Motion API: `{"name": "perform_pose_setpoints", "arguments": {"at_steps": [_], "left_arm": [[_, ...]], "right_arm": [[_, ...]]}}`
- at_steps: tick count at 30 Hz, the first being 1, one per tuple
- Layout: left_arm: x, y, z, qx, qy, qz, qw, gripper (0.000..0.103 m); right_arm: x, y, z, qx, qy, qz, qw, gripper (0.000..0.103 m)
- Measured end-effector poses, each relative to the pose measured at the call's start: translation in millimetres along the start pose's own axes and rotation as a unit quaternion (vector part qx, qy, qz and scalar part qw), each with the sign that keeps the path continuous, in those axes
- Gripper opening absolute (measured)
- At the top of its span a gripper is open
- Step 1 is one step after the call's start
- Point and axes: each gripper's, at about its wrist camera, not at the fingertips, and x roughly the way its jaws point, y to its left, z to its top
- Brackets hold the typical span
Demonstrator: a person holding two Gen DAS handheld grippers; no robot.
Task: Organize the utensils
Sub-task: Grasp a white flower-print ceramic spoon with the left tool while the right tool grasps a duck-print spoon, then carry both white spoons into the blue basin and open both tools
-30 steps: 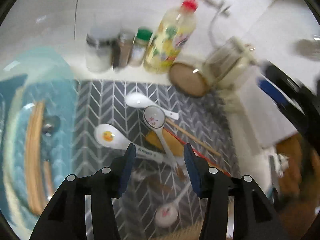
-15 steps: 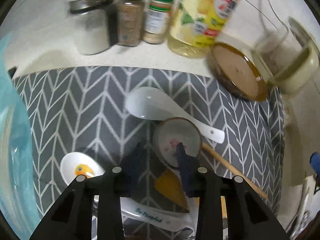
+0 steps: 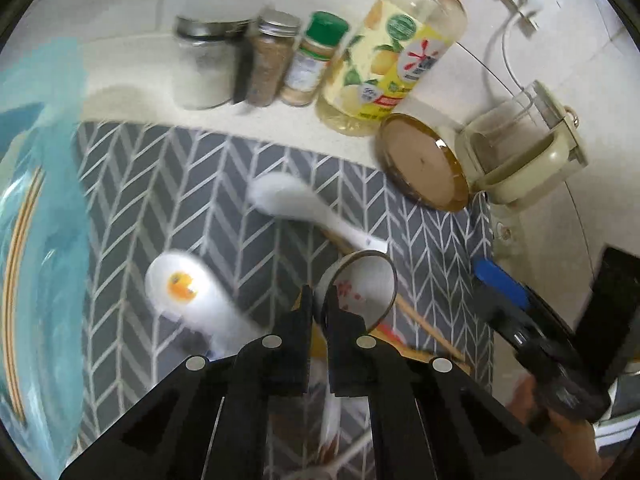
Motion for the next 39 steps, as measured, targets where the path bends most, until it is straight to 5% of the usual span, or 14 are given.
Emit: {"name": "perform_pose_setpoints", "arguments": {"at_steps": [6,11,16,20,22,24,27,32,39], "left_arm": [[-28,20,-25,-0.034,-0.016,0.006,0.9993,0.006],[-39,25,-39,-0.049,-0.034,0.009,0.9982,0.006],[-53,36,-58,-0.073,-0.048,0.015,0.9960,0.006],[-65,46,-70,-0.090,-0.062,0.021,0.9938,0.006],[-70,48,-73,-0.095,-0.070,0.023,0.9927,0.006],[-70,50,-74,-0.099,-0.075,0.025,0.9920,0.006],[-75,49,-77,-0.095,-0.084,0.026,0.9916,0.006],[-91,42,-78,-0.075,-0.105,0.018,0.9914,0.006],[-124,37,-80,-0.059,-0.138,-0.003,0.9886,0.006]], "right_arm": [[52,4,12,-0.014,0.052,0.068,0.996,0.050],[104,23,29,-0.044,0.119,0.145,0.981,0.050],[158,53,32,-0.096,0.181,0.172,0.964,0.049],[183,81,25,-0.157,0.211,0.170,0.950,0.038],[184,95,19,-0.197,0.208,0.169,0.943,0.034],[181,110,9,-0.254,0.186,0.125,0.941,0.015],[170,119,3,-0.279,0.165,0.092,0.942,0.006],[137,88,18,-0.163,0.118,0.113,0.973,0.005],[83,65,32,-0.078,0.020,0.118,0.990,0.005]]}}
